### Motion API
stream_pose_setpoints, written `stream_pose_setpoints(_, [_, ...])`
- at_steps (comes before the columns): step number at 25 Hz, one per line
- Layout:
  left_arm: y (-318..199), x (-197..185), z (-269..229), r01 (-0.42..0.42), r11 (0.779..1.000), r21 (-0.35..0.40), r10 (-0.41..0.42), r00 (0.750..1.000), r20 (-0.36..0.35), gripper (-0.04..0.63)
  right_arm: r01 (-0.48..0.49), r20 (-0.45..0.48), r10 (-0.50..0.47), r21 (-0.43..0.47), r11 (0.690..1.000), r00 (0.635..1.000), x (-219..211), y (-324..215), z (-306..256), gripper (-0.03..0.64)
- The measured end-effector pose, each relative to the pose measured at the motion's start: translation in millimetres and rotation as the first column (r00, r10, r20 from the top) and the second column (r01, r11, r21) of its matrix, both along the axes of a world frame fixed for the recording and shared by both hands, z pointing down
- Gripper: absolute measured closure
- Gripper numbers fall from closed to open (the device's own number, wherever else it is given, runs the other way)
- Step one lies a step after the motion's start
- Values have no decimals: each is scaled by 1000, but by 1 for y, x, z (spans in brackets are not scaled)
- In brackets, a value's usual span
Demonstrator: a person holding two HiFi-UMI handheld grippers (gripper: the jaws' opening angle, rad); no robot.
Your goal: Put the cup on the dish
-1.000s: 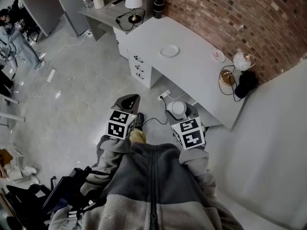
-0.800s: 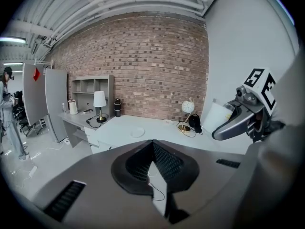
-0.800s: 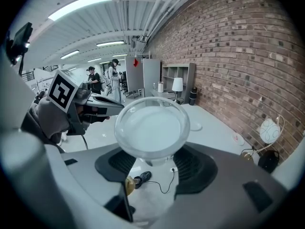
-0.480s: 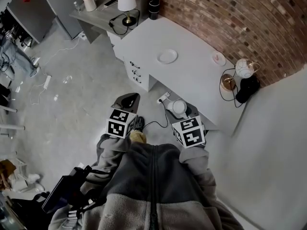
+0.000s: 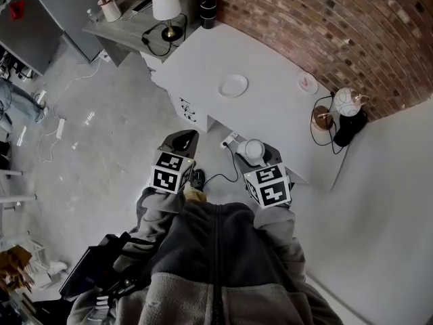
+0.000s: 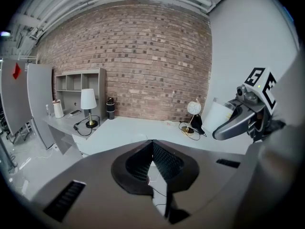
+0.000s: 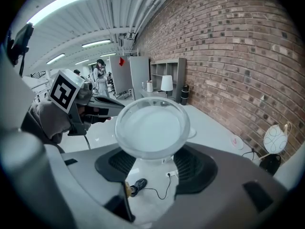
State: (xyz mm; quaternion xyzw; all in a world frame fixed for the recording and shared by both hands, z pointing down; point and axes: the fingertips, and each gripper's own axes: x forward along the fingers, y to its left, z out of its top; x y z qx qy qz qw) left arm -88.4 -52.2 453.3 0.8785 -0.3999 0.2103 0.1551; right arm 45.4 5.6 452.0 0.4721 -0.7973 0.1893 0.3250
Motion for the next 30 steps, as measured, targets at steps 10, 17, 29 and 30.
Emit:
stream_pose_setpoints(10, [-73, -1, 9, -72, 997, -27, 72, 997, -20, 589, -95, 34, 97, -44, 995, 995, -3, -66, 5, 367])
stream_pose_setpoints(17, [-102, -3, 20, -81, 994, -68, 80, 997, -21, 589, -128, 43, 130, -51, 990, 991, -4, -96, 4, 367])
stream_pose_setpoints(29, [-127, 11, 14, -2, 1000, -22, 3, 999, 39, 589, -35, 70, 39, -56, 998, 997, 12, -122, 20, 367])
stream_pose_setpoints(30, [-130, 11, 13, 8, 1000, -18, -7, 999, 41, 589, -26, 72, 30, -54, 998, 997, 12, -125, 19, 367])
